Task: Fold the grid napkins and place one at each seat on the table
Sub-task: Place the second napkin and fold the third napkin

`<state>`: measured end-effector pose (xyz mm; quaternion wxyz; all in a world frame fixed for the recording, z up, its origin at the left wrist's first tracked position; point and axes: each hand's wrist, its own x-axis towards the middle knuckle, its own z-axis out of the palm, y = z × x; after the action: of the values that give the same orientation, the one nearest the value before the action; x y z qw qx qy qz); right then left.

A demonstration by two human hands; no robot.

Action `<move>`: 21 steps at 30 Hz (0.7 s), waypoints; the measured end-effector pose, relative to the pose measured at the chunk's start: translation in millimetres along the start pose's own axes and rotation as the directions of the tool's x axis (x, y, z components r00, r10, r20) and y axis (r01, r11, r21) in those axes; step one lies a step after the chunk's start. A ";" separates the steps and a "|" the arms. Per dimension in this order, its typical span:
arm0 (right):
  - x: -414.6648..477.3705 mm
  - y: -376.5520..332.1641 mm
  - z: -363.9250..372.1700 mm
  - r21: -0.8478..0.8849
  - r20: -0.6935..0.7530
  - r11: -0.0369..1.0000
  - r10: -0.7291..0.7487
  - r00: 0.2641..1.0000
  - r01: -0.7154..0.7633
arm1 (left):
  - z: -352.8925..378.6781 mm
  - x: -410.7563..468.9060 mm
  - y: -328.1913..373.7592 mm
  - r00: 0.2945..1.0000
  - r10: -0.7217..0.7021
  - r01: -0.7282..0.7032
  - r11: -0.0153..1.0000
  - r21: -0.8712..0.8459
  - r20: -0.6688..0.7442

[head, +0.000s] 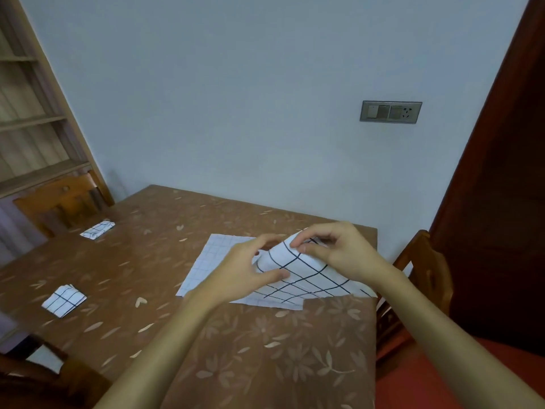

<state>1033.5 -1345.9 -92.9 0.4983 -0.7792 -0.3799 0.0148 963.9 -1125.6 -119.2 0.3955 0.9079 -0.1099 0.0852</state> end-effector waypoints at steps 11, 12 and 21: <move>-11.8 17.8 -15.3 0.016 -0.184 0.980 0.200 0.963 -0.200 | -9.1 5.4 -2.4 0.940 -0.254 0.100 0.844 -0.527 -0.228; -15.1 24.4 -14.6 0.081 -0.181 0.972 0.233 0.956 -0.222 | -11.7 4.0 -3.7 0.929 -0.301 0.120 0.797 -0.592 -0.217; -21.2 21.8 19.1 0.334 -0.069 0.902 0.314 0.947 -0.275 | -4.2 4.0 -1.7 0.892 -0.407 0.126 0.641 -0.757 -0.196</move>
<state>1023.4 -1348.8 -127.2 0.6321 -0.7359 -0.2193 0.1043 967.9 -1121.9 -116.7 0.7433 0.6511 0.0752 0.1339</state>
